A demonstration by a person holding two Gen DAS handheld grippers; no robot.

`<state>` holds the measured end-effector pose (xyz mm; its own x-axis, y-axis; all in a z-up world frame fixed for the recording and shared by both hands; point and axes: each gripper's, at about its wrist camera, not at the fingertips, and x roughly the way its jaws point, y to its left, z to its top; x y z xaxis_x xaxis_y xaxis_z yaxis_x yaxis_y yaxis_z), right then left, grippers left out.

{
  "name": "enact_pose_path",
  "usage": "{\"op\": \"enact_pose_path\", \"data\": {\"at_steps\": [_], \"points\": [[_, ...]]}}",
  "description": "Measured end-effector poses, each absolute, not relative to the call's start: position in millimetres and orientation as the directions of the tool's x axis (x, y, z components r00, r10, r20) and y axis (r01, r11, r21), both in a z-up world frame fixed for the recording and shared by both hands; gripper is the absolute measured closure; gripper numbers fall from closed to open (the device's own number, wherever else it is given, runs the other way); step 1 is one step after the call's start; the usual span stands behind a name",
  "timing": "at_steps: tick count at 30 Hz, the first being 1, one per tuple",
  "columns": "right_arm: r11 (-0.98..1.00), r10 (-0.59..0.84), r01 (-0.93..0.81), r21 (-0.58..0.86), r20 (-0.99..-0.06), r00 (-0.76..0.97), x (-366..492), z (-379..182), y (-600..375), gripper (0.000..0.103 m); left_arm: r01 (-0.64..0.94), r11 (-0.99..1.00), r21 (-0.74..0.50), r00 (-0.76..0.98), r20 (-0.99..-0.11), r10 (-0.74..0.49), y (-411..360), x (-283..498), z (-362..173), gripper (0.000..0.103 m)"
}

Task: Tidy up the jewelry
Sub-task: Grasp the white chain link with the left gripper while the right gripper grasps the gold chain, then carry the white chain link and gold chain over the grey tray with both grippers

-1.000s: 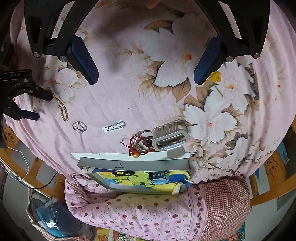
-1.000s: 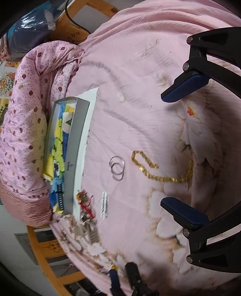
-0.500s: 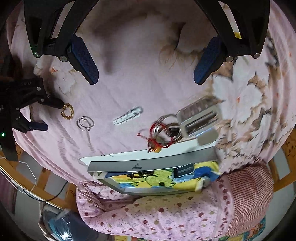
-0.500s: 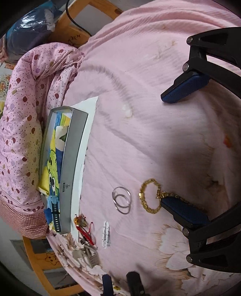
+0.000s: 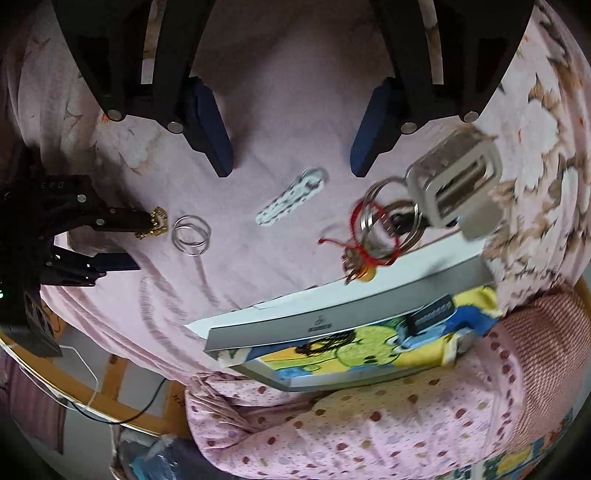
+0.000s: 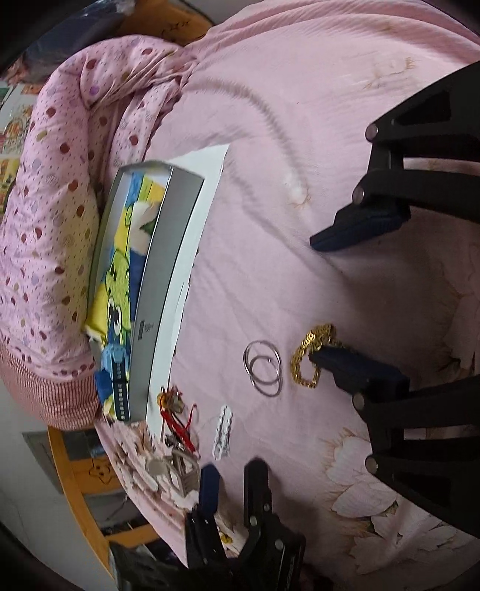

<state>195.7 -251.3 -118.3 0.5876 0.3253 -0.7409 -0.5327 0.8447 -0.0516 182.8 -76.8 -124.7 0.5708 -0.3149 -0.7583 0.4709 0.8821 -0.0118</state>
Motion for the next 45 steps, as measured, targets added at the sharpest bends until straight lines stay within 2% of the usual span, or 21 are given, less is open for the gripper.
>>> {"op": "enact_pose_path", "data": {"at_steps": [4, 7, 12, 20, 21, 26, 32, 39, 45], "points": [[0.833, 0.336, -0.550, -0.057, -0.738, 0.586, 193.7, -117.3, -248.0, 0.064, 0.481, 0.877, -0.007, 0.562, -0.765, -0.315, -83.5, 191.9, -127.4, 0.043], [0.826, 0.338, -0.560, -0.066, -0.736, 0.586, 192.0, -117.2, -245.9, 0.064, 0.487, 0.873, 0.005, 0.556, -0.773, -0.305, -87.8, 199.3, -129.8, 0.043], [0.816, 0.320, -0.568, -0.108, -0.734, 0.600, 189.3, -116.9, -242.0, 0.064, 0.494, 0.869, 0.021, 0.549, -0.783, -0.293, -91.6, 206.0, -132.3, 0.062], [0.776, 0.256, -0.580, -0.248, -0.716, 0.649, 179.0, -119.8, -229.3, 0.064, 0.505, 0.862, 0.046, 0.554, -0.783, -0.282, -96.6, 202.6, -133.2, 0.087], [0.773, 0.262, -0.585, -0.244, -0.718, 0.645, 178.9, -119.7, -229.1, 0.069, 0.509, 0.859, 0.052, 0.554, -0.784, -0.281, -97.8, 201.3, -133.2, 0.089], [0.751, 0.270, -0.607, -0.259, -0.718, 0.641, 173.5, -120.0, -224.7, 0.093, 0.514, 0.855, 0.070, 0.558, -0.784, -0.271, -100.3, 199.2, -133.8, 0.089], [0.774, 0.287, -0.588, -0.233, -0.699, 0.655, 173.1, -110.0, -228.1, 0.095, 0.498, 0.865, 0.057, 0.552, -0.791, -0.265, -100.1, 193.6, -132.0, 0.090], [0.818, 0.317, -0.543, -0.192, -0.636, 0.703, 171.7, -83.1, -234.4, 0.095, 0.467, 0.884, 0.028, 0.550, -0.791, -0.266, -94.0, 177.1, -118.9, 0.090], [0.845, 0.355, -0.517, -0.138, -0.578, 0.735, 178.3, -52.1, -235.9, 0.095, 0.425, 0.905, -0.015, 0.585, -0.758, -0.287, -91.6, 181.3, -91.6, 0.090]]}}
